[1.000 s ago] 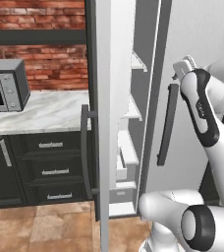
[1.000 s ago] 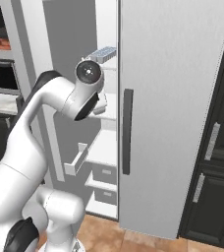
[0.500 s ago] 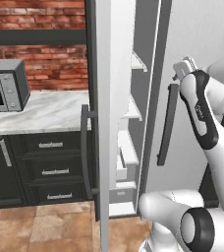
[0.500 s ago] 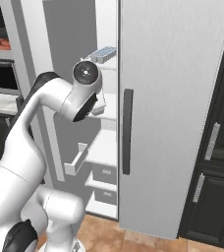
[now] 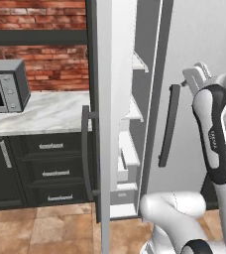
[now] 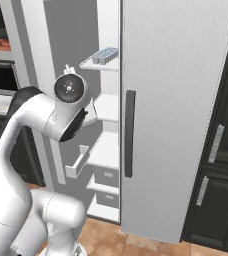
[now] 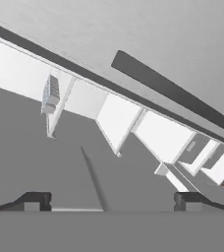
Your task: The ice cube tray has been filled with water. Take the tray and place it in the freezer to make ice. Close the freezer door after placing the tray.
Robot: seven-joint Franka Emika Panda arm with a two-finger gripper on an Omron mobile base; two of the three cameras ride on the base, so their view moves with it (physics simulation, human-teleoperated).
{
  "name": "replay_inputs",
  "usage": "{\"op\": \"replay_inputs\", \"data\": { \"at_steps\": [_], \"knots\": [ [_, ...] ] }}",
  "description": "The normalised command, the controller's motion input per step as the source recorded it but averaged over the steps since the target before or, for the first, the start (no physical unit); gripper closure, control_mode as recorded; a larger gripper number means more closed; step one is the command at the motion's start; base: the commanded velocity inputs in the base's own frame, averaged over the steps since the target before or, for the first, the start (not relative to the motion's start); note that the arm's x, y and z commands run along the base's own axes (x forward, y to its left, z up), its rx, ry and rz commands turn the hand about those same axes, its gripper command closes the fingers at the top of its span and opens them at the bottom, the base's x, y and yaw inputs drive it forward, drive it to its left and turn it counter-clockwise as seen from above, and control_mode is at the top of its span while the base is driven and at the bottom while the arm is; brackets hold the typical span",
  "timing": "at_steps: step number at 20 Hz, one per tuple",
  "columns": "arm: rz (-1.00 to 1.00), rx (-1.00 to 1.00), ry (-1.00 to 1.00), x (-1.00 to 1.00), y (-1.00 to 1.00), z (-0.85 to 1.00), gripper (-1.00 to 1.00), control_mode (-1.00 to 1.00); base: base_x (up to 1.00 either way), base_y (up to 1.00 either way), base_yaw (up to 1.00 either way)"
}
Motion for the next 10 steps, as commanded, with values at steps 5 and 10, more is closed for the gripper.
{"op": "replay_inputs", "data": {
  "at_steps": [5,10],
  "knots": [
    [-0.04,-0.16,-0.09,-0.26,0.88,-0.03,-1.0,-1.0,0.0,0.0,0.0],
    [-0.12,-0.08,-0.04,-0.15,0.75,0.0,-1.0,-1.0,0.0,0.0,0.0]
  ]
}}
